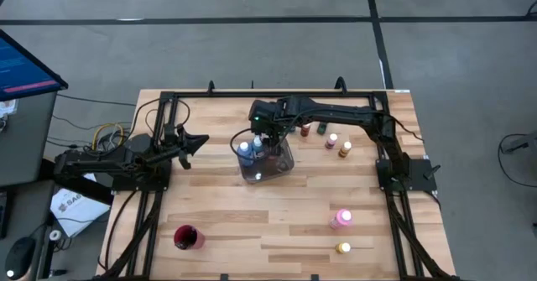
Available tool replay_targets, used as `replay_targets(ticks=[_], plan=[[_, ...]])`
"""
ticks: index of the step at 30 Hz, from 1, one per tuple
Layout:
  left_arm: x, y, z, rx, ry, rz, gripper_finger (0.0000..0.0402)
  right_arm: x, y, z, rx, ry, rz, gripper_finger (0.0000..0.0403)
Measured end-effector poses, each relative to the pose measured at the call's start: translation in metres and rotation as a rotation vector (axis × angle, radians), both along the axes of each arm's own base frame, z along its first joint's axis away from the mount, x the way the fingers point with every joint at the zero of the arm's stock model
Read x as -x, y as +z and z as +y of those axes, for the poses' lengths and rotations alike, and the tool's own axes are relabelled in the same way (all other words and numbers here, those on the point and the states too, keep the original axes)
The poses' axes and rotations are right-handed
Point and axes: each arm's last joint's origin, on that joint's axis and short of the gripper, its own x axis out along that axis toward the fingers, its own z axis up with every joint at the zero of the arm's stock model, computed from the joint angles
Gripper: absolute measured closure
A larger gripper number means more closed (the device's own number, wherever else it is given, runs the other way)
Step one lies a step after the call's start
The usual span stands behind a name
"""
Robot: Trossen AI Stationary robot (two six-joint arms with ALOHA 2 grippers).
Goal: Pick & Place Paint Supplies
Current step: Put the large pink paint bottle into the black bin, then put the large light pink paint bottle into the black bin
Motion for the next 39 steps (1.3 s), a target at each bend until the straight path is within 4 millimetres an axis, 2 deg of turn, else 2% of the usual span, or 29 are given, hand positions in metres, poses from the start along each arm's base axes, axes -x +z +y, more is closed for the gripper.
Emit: replay_targets(ticks=[10, 15, 20, 26, 28, 30, 32, 35, 39], plan=[[0.000, 0.000, 0.000, 0.000, -0.001, 0.001, 0.0398, -0.001, 0.004, -0.002, 0.022, 0.018, -0.015, 0.0163], [0.000, 0.000, 0.000, 0.000, -0.001, 0.001, 0.0398, 0.001, 0.037, -0.004, 0.035, 0.016, -0.073, 0.0162], [0.000, 0.000, 0.000, 0.000, -0.001, 0.001, 0.0398, 0.020, 0.069, 0.003, -0.015, -0.049, -0.020, 0.0162], [0.000, 0.000, 0.000, 0.000, -0.002, 0.003, 0.0398, 0.039, 0.067, 0.016, -0.076, -0.128, 0.176, 0.0165], [0.000, 0.000, 0.000, 0.000, -0.005, 0.003, 0.0398, 0.038, 0.060, 0.022, -0.120, -0.111, 0.187, 0.0170], [0.000, 0.000, 0.000, 0.000, -0.006, 0.003, 0.0398, 0.047, 0.055, 0.028, -0.208, -0.104, 0.234, 0.0176], [0.000, 0.000, 0.000, -0.001, -0.009, 0.003, 0.0398, 0.063, 0.060, 0.037, -0.237, -0.121, 0.235, 0.0182], [-0.001, -0.001, 0.000, -0.001, -0.009, 0.006, 0.0398, 0.099, 0.066, 0.047, -0.265, -0.206, 0.260, 0.0186], [-0.002, -0.002, 0.000, 0.000, -0.010, 0.020, 0.0398, 0.146, 0.067, 0.073, -0.297, -0.338, 0.285, 0.0184]])
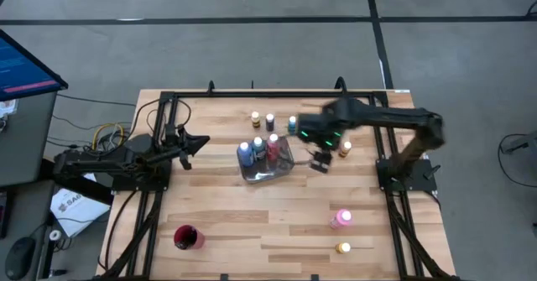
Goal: Pick & Place Paint Supplies
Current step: Put the large light pink paint bottle into the black bin
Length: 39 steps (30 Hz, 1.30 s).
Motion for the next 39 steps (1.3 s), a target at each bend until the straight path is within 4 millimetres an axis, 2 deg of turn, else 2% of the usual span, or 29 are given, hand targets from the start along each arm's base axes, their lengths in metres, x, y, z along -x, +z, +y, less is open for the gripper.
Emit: replay_targets(ticks=[4, 9, 14, 20, 24, 33, 39], plan=[[-0.002, -0.002, 0.000, 0.001, 0.000, 0.023, 0.0398, 0.041, 0.007, 0.032, -0.029, -0.100, -0.049, 0.0178], [-0.004, -0.004, 0.000, 0.003, -0.001, 0.050, 0.0398, 0.063, 0.004, 0.072, -0.058, -0.124, -0.085, 0.0177], [-0.005, -0.004, 0.000, 0.003, -0.001, 0.044, 0.0398, 0.065, -0.007, 0.111, -0.024, 0.004, -0.046, 0.0178], [-0.005, -0.003, 0.000, 0.002, 0.000, 0.037, 0.0398, 0.060, -0.030, 0.148, 0.005, 0.120, 0.030, 0.0178], [-0.005, -0.003, 0.000, 0.002, 0.000, 0.035, 0.0398, 0.059, -0.035, 0.158, 0.007, 0.150, 0.025, 0.0177], [-0.005, -0.003, 0.000, -0.005, 0.000, 0.036, 0.0398, 0.056, -0.038, 0.161, 0.018, 0.136, -0.002, 0.0173], [-0.005, -0.003, 0.000, -0.005, 0.000, 0.036, 0.0398, 0.064, -0.058, 0.175, 0.014, 0.150, -0.003, 0.0172]])
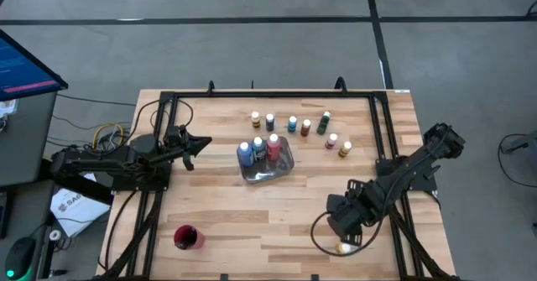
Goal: Pick & Place Paint Supplies
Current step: Put the large light pink paint bottle into the black bin
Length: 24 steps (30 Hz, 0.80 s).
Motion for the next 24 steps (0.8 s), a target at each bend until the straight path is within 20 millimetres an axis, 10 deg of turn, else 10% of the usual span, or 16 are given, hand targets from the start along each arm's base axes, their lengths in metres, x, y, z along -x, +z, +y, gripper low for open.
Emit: replay_targets(ticks=[24], plan=[[0.000, 0.000, 0.000, 0.000, 0.000, -0.003, 0.0398, -0.001, -0.014, -0.005, 0.061, 0.042, -0.018, 0.0198]])
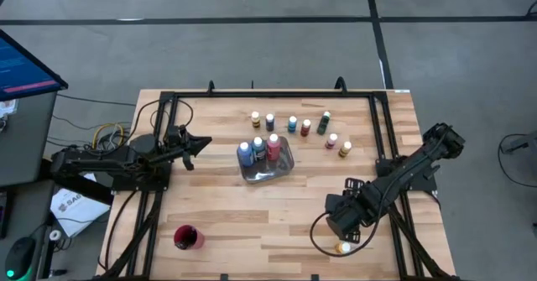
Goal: Pick & Place Paint Supplies
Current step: Put the large light pink paint bottle into the black bin
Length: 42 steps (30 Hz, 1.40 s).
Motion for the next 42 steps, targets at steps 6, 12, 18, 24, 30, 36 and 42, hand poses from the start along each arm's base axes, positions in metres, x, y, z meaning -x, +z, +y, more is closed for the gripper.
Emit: replay_targets(ticks=[6, 12, 18, 24, 30, 36, 42], plan=[[0.000, 0.000, 0.000, 0.000, 0.000, -0.001, 0.0398, -0.001, 0.000, -0.003, 0.011, 0.007, 0.001, 0.0257], [0.000, 0.000, 0.000, 0.000, 0.000, -0.001, 0.0398, -0.001, 0.001, -0.003, 0.020, 0.025, -0.008, 0.0291], [0.000, 0.000, 0.000, 0.000, 0.000, -0.001, 0.0398, -0.007, 0.001, -0.011, 0.024, 0.002, -0.010, 0.0291], [0.000, 0.000, 0.000, 0.000, 0.000, -0.002, 0.0398, -0.021, 0.014, -0.027, 0.043, 0.049, -0.051, 0.0291], [0.000, 0.000, 0.000, 0.000, 0.000, -0.002, 0.0398, -0.041, 0.033, -0.060, 0.043, 0.069, -0.094, 0.0290], [0.000, 0.000, 0.000, 0.000, 0.000, -0.002, 0.0398, -0.057, 0.054, -0.096, 0.050, 0.084, -0.160, 0.0289], [0.000, 0.000, 0.000, 0.000, -0.001, -0.002, 0.0398, -0.075, 0.075, -0.118, 0.056, 0.070, -0.238, 0.0288]])
